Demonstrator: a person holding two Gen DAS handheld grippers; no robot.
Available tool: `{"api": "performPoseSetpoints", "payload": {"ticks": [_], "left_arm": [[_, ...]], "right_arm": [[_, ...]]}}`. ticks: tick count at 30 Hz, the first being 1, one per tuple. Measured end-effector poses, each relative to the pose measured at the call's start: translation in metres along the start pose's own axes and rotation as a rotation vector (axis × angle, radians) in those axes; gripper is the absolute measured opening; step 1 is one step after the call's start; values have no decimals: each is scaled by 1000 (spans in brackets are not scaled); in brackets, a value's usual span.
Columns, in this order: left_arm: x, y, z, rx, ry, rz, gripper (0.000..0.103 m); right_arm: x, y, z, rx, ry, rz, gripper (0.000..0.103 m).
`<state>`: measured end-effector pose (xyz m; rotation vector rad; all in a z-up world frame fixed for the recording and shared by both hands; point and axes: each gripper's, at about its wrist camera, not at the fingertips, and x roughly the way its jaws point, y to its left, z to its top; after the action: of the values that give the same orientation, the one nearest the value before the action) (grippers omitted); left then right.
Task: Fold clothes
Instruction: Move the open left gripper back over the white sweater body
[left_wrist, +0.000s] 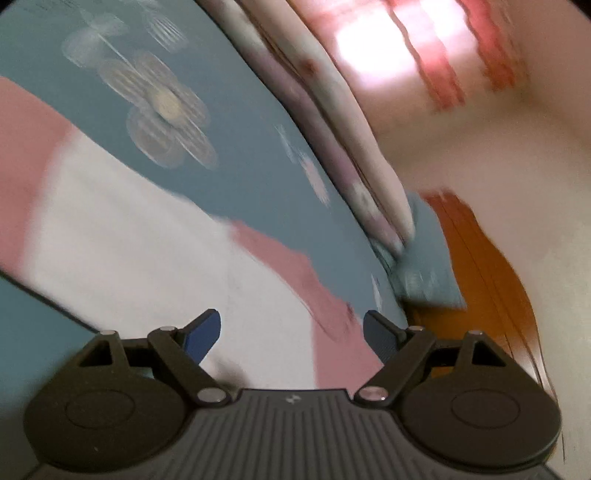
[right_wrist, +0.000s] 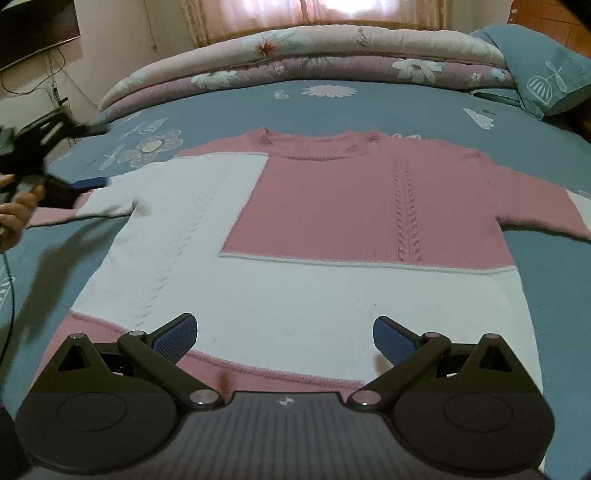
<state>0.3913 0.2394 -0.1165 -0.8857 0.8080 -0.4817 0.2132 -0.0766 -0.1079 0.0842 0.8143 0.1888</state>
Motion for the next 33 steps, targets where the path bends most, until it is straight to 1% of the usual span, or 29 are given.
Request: {"api": "performPoseSetpoints", "payload": {"ticks": [2, 5, 8, 10, 12, 13, 14, 17, 18, 19, 20, 24, 25, 27, 28, 30, 31, 33], "left_arm": [[14, -6, -9, 7, 44, -15, 84], [23, -6, -16, 21, 72, 2, 84], [23, 5, -18, -48, 108, -42, 84], [21, 6, -14, -58, 94, -62, 84], [21, 2, -15, -44, 85, -73, 88], [23, 0, -17, -36, 93, -65, 88], [26, -2, -18, -28, 102, -55, 88], [34, -9, -25, 25, 139, 42, 88], [34, -11, -27, 49, 140, 91, 88], [35, -12, -28, 60, 140, 120, 88], [34, -12, -31, 65, 141, 127, 88], [30, -27, -41, 132, 156, 251, 88], [29, -32, -43, 151, 153, 296, 88], [30, -41, -48, 164, 155, 410, 88], [30, -44, -50, 157, 164, 416, 88], [24, -54, -59, 112, 162, 364, 88], [22, -62, -64, 115, 160, 335, 88], [14, -82, -80, 156, 168, 298, 88]], "right_arm": [[1, -2, -1, -1, 2, -2, 103], [3, -7, -2, 11, 8, 1, 103], [4, -13, -4, 33, 9, 6, 103], [6, -18, -6, 49, 10, 8, 103], [9, -21, -8, 69, 17, 9, 103], [10, -22, -9, 73, 20, 10, 103], [11, -22, -9, 75, 24, 12, 103], [5, -20, -9, 54, 13, 4, 103], [2, -21, -9, 50, 3, -1, 103], [-1, -22, -8, 51, -5, -7, 103], [-3, -23, -8, 58, -11, -9, 103], [-13, -30, -9, 83, -23, -12, 103], [-15, -30, -9, 82, -25, -15, 103], [-21, -32, -10, 80, -35, -19, 103], [-25, -33, -10, 81, -41, -19, 103], [-32, -36, -11, 86, -52, -21, 103], [-34, -37, -11, 93, -54, -26, 103], [-39, -39, -12, 110, -58, -37, 103]]}}
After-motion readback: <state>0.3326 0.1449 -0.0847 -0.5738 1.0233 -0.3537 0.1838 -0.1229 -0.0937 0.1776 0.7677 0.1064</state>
